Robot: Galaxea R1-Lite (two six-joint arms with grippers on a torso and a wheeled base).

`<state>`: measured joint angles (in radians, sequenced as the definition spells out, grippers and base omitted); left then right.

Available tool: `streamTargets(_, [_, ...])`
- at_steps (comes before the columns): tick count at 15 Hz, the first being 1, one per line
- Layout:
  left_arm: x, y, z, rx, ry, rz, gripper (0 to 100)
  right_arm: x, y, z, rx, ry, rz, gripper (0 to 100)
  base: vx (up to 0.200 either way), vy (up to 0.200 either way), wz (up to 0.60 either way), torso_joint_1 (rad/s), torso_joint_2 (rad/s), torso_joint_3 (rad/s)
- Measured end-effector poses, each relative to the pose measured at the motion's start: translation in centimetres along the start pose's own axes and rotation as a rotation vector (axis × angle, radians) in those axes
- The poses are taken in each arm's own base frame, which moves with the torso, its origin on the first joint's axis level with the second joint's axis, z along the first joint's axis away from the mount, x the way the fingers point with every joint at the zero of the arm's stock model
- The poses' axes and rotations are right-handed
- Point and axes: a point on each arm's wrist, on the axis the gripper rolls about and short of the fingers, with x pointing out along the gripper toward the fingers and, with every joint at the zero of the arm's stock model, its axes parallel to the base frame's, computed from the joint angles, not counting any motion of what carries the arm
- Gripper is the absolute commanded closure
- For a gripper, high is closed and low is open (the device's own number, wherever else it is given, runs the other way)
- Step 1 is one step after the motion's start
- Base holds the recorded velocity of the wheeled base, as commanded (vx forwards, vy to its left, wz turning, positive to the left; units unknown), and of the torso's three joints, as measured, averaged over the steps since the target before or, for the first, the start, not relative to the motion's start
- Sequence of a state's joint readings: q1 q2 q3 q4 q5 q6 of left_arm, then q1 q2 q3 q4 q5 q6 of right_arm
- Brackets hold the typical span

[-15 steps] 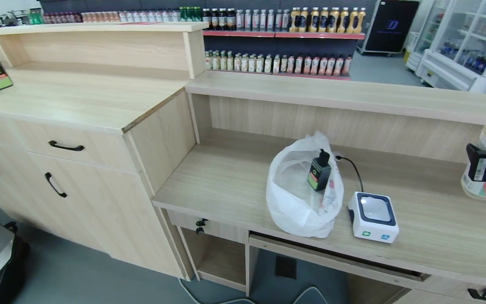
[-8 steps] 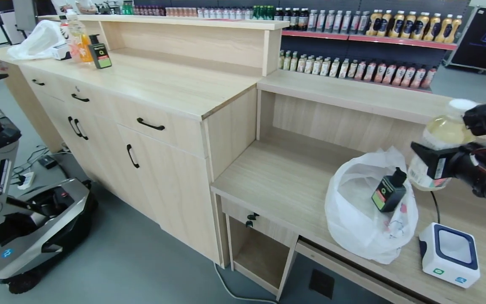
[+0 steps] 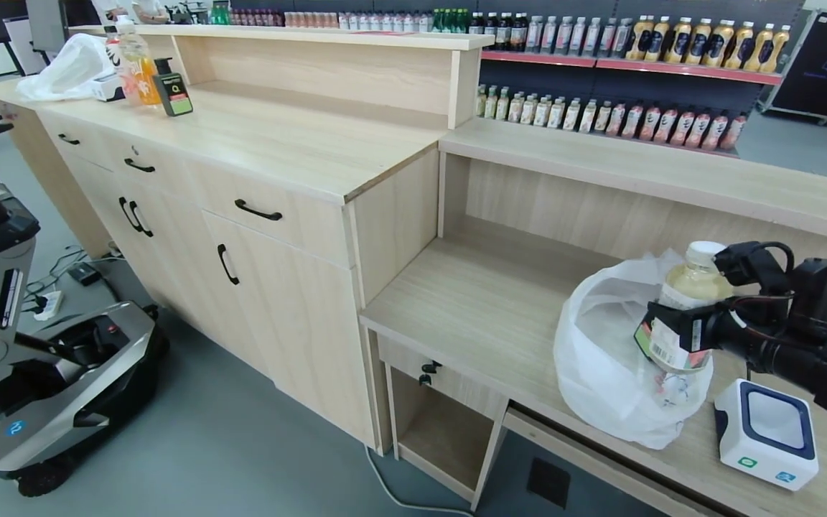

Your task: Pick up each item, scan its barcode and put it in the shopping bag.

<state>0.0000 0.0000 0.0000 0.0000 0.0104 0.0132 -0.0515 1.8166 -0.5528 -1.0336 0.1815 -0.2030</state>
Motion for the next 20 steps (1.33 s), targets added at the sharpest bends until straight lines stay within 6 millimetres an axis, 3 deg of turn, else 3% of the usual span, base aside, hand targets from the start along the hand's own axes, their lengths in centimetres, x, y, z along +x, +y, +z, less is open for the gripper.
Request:
streamTargets(7, [0.0, 0.0, 0.0, 0.0, 0.0, 0.0, 100, 3.8, 2.5, -2.4, -0.038, -0.147, 0.231, 100, 0.0, 0.0, 0.0, 0.0, 0.0, 0.0])
streamTargets(13, [0.0, 0.0, 0.0, 0.0, 0.0, 0.0, 100, 6.1, 4.3, -5.3, -0.049, -0.159, 0.28, 100, 0.0, 0.0, 0.0, 0.0, 0.0, 0.0])
streamTargets(20, [0.0, 0.0, 0.0, 0.0, 0.0, 0.0, 100, 7.9, 5.0, -7.2, -0.053, -0.136, 0.293, 100, 0.0, 0.0, 0.0, 0.0, 0.0, 0.0])
